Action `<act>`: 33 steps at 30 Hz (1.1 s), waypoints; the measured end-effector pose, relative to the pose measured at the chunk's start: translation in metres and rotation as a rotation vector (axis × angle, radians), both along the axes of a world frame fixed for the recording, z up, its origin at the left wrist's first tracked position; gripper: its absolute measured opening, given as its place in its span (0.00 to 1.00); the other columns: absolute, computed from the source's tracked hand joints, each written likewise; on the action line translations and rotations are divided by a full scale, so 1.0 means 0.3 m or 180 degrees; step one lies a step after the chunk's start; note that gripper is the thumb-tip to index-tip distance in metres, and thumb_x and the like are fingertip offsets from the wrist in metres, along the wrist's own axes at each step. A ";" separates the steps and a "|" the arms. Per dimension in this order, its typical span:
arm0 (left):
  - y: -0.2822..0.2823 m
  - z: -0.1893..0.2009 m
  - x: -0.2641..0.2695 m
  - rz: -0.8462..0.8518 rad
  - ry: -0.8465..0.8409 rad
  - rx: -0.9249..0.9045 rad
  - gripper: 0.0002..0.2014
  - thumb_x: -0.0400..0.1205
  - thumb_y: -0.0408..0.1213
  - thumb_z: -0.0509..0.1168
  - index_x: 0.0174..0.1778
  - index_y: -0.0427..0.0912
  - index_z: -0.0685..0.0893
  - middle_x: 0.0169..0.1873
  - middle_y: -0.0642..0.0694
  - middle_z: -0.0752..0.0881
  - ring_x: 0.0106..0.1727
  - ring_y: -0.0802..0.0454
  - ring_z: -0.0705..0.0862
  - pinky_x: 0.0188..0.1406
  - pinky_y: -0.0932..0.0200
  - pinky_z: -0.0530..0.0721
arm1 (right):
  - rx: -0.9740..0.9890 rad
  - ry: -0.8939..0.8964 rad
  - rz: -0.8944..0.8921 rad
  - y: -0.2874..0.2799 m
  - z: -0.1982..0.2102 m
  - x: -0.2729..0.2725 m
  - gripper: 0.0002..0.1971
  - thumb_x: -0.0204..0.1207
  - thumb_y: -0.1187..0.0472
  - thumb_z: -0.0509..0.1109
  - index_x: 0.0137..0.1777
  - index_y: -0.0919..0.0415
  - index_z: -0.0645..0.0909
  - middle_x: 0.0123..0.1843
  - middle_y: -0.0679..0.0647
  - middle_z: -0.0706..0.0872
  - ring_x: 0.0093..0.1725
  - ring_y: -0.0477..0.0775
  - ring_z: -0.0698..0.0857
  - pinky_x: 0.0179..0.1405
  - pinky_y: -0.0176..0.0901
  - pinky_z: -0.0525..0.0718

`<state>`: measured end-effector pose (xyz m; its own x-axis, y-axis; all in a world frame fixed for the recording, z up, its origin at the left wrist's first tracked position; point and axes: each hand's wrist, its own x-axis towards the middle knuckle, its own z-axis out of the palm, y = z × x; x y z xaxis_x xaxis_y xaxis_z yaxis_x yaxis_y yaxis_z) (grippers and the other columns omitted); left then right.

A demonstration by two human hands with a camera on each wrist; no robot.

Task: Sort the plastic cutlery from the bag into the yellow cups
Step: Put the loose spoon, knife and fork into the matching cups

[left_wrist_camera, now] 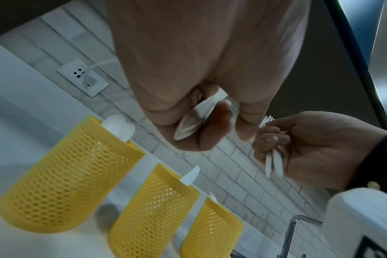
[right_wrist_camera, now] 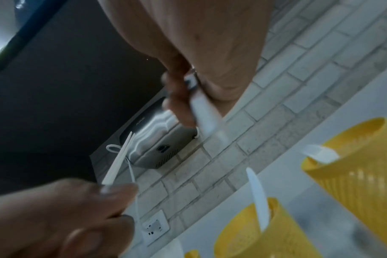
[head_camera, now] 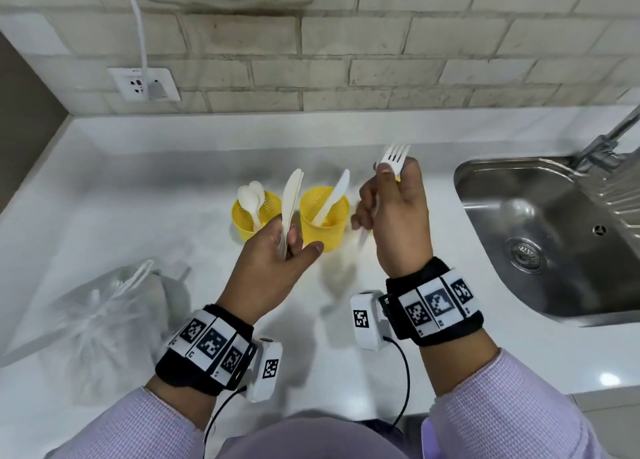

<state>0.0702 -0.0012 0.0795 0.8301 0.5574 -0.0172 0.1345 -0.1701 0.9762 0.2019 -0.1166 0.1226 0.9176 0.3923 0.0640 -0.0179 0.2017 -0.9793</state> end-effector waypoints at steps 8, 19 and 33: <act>-0.102 0.004 0.112 -0.0380 0.0082 0.0337 0.18 0.80 0.41 0.75 0.37 0.49 0.69 0.26 0.58 0.68 0.30 0.51 0.66 0.34 0.55 0.69 | -0.0914 -0.0643 0.0580 -0.076 0.012 0.059 0.10 0.80 0.55 0.77 0.49 0.64 0.88 0.26 0.45 0.73 0.24 0.45 0.68 0.29 0.39 0.69; -0.125 0.034 0.175 -0.0174 -0.0065 0.0596 0.12 0.78 0.37 0.80 0.53 0.46 0.85 0.45 0.52 0.88 0.46 0.50 0.87 0.53 0.56 0.88 | -0.0856 -0.1049 0.0622 -0.120 0.008 0.142 0.12 0.81 0.64 0.75 0.36 0.53 0.81 0.23 0.40 0.76 0.25 0.41 0.72 0.30 0.32 0.70; -0.040 0.106 0.229 0.0466 -0.0099 0.0634 0.05 0.74 0.33 0.82 0.43 0.46 0.95 0.36 0.51 0.94 0.38 0.56 0.91 0.45 0.60 0.89 | -0.0476 -0.0687 0.1109 -0.105 -0.028 0.216 0.10 0.86 0.55 0.62 0.59 0.61 0.76 0.27 0.42 0.75 0.28 0.44 0.73 0.30 0.36 0.73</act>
